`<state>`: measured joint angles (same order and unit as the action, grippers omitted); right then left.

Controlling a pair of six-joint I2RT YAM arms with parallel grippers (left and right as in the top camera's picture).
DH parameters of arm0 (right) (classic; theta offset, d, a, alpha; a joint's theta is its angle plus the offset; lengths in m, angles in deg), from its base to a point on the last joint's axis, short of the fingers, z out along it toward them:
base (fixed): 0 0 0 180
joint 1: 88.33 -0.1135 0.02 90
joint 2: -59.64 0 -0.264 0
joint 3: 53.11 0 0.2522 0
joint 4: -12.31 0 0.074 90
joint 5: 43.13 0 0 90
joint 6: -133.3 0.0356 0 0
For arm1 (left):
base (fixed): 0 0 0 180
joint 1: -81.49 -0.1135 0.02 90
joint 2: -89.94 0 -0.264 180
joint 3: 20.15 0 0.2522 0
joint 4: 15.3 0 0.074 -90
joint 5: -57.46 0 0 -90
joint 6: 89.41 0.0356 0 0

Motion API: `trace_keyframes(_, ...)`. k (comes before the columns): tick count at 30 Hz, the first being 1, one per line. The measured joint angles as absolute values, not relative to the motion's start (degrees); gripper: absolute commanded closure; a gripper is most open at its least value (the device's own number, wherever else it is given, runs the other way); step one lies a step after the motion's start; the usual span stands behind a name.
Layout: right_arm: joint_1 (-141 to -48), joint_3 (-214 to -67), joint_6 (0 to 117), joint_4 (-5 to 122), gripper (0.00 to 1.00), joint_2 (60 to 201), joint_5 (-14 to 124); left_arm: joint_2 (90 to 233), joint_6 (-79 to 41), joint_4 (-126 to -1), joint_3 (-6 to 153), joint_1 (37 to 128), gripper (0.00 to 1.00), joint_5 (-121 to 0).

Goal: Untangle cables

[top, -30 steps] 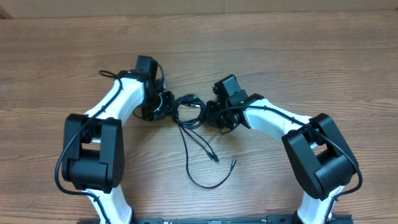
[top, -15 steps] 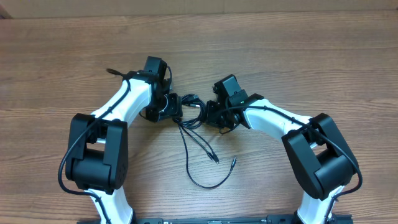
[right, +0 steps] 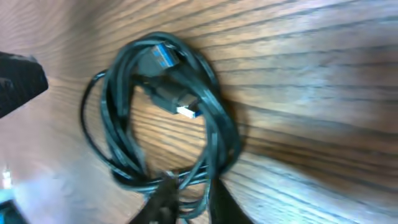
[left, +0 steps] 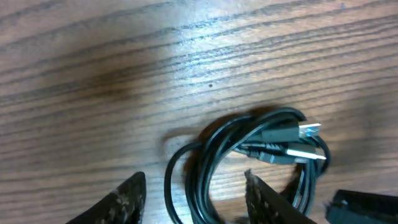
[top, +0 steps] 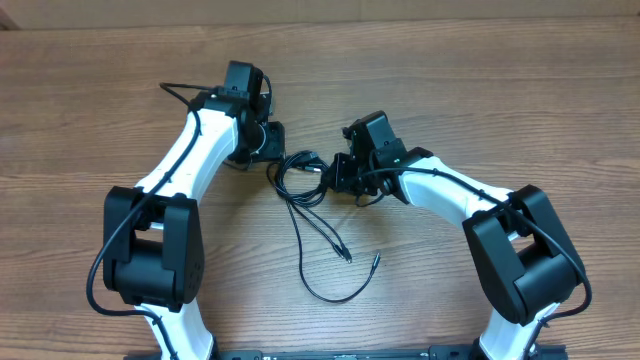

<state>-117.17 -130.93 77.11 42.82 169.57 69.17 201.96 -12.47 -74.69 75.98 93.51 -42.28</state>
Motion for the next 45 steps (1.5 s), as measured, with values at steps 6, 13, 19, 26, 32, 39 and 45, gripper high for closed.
trace_keyframes(6,-117.19,-130.93,76.69,43.00,0.75,169.57,64.82,201.99,-12.45,-71.69,70.84,93.51,0.51,-42.15)
trace_keyframes(13,-117.19,-130.93,76.69,42.39,0.72,169.59,62.94,201.99,-12.45,-67.97,68.61,93.64,0.51,-42.37)
trace_keyframes(19,-117.19,-130.93,76.65,42.32,0.68,169.70,62.84,202.34,-12.45,-66.71,67.87,94.84,0.54,-42.41)
trace_keyframes(26,-117.19,-130.93,76.54,42.32,0.68,169.74,62.49,204.37,-11.68,-66.73,67.82,96.52,0.91,-42.74)
trace_keyframes(32,-117.19,-130.93,76.49,42.54,0.73,169.74,62.53,204.37,-10.70,-68.85,68.57,96.52,0.96,-43.00)
trace_keyframes(39,-115.07,-130.93,74.24,43.17,0.75,169.72,69.22,204.37,-3.01,-79.14,74.71,96.52,0.96,-42.98)
trace_keyframes(45,-107.79,-130.93,66.66,43.24,0.65,168.58,87.05,203.73,3.68,-84.35,82.29,96.52,0.96,-44.29)
